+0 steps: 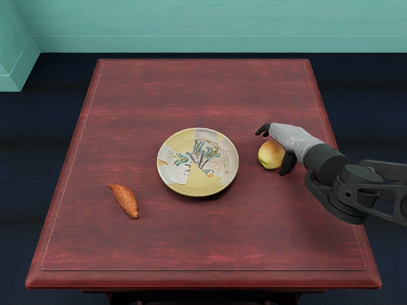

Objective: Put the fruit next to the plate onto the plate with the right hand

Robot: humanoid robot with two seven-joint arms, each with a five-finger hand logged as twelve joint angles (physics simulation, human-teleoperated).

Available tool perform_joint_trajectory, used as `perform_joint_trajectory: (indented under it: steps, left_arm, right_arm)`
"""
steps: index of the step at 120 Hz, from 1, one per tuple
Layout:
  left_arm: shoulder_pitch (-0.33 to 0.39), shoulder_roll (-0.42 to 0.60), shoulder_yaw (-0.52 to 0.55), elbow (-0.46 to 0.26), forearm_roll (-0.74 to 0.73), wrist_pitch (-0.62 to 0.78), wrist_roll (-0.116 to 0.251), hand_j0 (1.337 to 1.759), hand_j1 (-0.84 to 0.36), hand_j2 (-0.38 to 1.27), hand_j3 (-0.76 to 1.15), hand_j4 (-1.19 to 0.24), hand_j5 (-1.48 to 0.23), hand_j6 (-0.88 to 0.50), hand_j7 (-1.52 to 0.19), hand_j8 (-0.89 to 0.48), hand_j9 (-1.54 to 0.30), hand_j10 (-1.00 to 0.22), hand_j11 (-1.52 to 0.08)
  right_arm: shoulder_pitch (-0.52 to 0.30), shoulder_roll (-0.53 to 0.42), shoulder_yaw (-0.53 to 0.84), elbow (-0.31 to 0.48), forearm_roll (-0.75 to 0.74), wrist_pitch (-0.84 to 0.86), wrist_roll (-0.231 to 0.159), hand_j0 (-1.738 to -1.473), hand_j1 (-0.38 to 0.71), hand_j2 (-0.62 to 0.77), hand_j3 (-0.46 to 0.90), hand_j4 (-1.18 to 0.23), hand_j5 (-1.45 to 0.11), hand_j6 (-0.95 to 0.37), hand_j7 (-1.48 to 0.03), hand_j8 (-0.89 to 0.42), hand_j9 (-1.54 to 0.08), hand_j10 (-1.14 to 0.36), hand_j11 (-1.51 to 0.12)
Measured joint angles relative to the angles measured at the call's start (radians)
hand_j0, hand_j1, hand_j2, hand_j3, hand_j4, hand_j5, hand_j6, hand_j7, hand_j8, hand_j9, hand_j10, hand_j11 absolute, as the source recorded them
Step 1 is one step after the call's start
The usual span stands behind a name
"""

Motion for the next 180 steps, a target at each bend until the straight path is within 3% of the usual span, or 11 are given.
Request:
perform_joint_trajectory:
  steps: [27,91,136,157,180]
  left_arm:
    - [0.0,0.0,0.0,0.0,0.0,0.0,0.0,1.658,0.34,0.0,0.0,-0.01,-0.01,-0.01,-0.01,-0.01,-0.01,-0.01,-0.01]
    - [0.001,0.0,0.0,0.0,0.0,0.0,0.0,1.658,0.34,0.0,0.0,-0.01,-0.01,-0.01,-0.01,-0.01,-0.01,-0.01,-0.01]
    - [0.002,0.0,0.0,0.0,0.0,0.0,0.0,1.658,0.34,0.0,0.0,-0.01,-0.01,-0.01,-0.01,-0.01,-0.01,-0.01,-0.01]
    - [0.002,0.0,-0.001,0.0,0.0,0.0,0.0,1.658,0.34,0.0,0.0,-0.01,-0.01,-0.01,-0.01,-0.01,-0.01,-0.01,-0.01]
    - [0.002,0.0,-0.001,0.0,0.0,0.0,0.0,1.658,0.34,0.0,0.0,-0.01,-0.01,-0.01,-0.01,-0.01,-0.01,-0.01,-0.01]
  right_arm:
    - [-0.012,0.0,0.001,-0.004,-0.012,0.0,0.0,-1.658,0.0,-0.05,0.0,-0.29,-0.38,-0.29,-0.38,-0.29,-0.38,-0.29,-0.38]
    - [-0.023,0.001,0.001,-0.004,-0.019,-0.001,0.0,-1.657,0.16,-0.07,0.0,-0.46,-0.55,-0.36,-0.57,-0.43,-0.55,-0.45,-0.55]
    - [-0.026,0.001,0.0,-0.003,-0.021,0.001,-0.001,-1.652,0.2,-0.05,0.0,-0.48,-0.67,-0.28,-0.68,-0.35,-0.68,-0.53,-0.68]
    - [-0.026,0.001,0.0,-0.002,-0.022,0.0,-0.002,-1.65,0.22,0.0,0.0,-0.48,-0.72,-0.27,-0.72,-0.34,-0.73,-0.57,-0.73]
    - [-0.025,0.0,0.0,0.0,-0.026,-0.001,-0.002,-1.651,0.22,0.15,0.0,-0.57,-0.75,-0.34,-0.77,-0.39,-0.77,-0.61,-0.76]
